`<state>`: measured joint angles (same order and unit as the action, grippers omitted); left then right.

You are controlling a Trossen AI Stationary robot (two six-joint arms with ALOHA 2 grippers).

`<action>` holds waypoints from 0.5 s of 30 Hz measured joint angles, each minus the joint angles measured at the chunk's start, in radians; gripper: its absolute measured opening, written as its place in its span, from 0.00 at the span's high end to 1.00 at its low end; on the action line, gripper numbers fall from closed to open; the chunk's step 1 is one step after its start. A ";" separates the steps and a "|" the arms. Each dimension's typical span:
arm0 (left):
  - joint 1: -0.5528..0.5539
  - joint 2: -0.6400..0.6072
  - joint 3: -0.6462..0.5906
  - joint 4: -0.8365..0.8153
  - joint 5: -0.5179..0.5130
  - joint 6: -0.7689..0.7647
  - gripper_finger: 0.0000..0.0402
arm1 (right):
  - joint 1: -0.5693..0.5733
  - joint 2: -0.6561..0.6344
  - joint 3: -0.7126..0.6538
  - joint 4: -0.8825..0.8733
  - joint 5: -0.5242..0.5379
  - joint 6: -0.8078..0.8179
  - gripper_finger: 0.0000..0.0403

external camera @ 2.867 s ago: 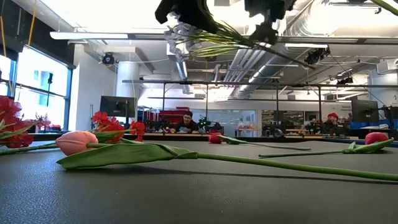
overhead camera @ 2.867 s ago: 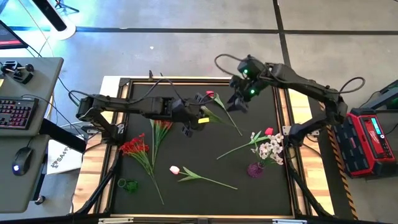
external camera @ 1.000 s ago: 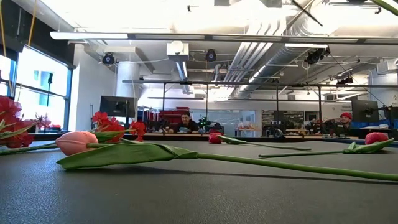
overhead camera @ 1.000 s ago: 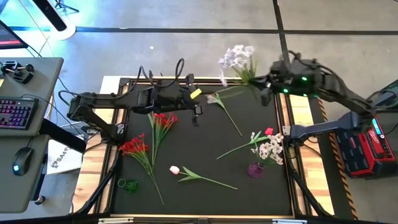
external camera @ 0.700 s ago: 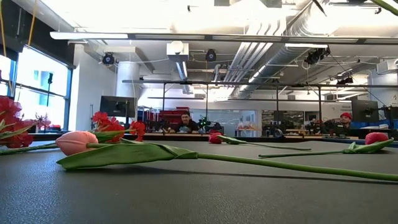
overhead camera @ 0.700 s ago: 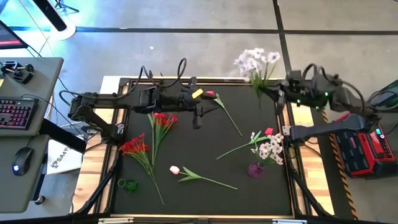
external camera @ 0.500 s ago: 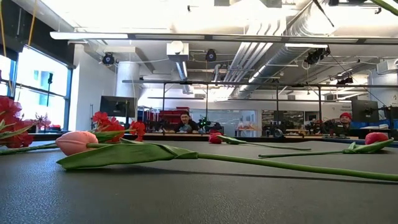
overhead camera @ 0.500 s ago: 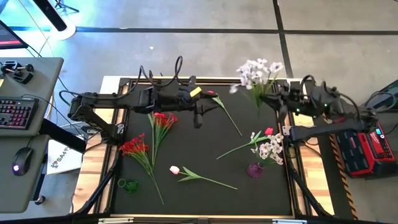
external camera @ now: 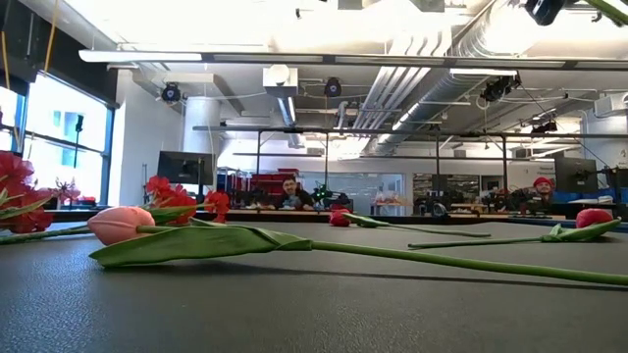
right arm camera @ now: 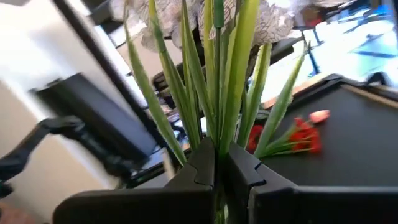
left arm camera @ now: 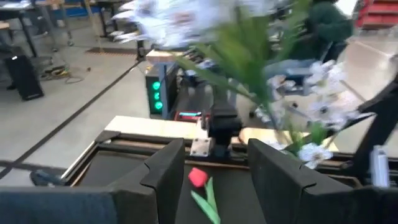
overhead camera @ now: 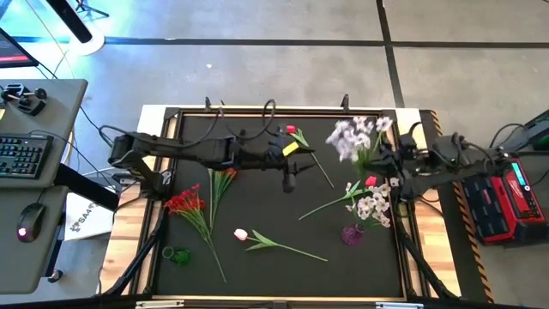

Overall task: Sort flowers into vase by color
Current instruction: Put the white flower into the pink vase

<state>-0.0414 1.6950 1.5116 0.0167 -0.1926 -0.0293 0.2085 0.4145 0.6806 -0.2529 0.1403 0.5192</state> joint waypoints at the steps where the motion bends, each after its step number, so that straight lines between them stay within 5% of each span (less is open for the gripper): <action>1: 0.000 0.006 0.000 0.009 -0.006 -0.004 0.60 | 0.011 -0.002 -0.020 0.033 -0.005 -0.001 1.00; 15: -0.001 0.014 0.000 0.008 -0.040 -0.048 0.60 | 0.182 -0.048 -0.198 0.258 -0.035 -0.071 1.00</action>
<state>-0.0422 1.7088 1.5116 0.0249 -0.2321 -0.0769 0.3906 0.3664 0.4824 0.0051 0.1057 0.4479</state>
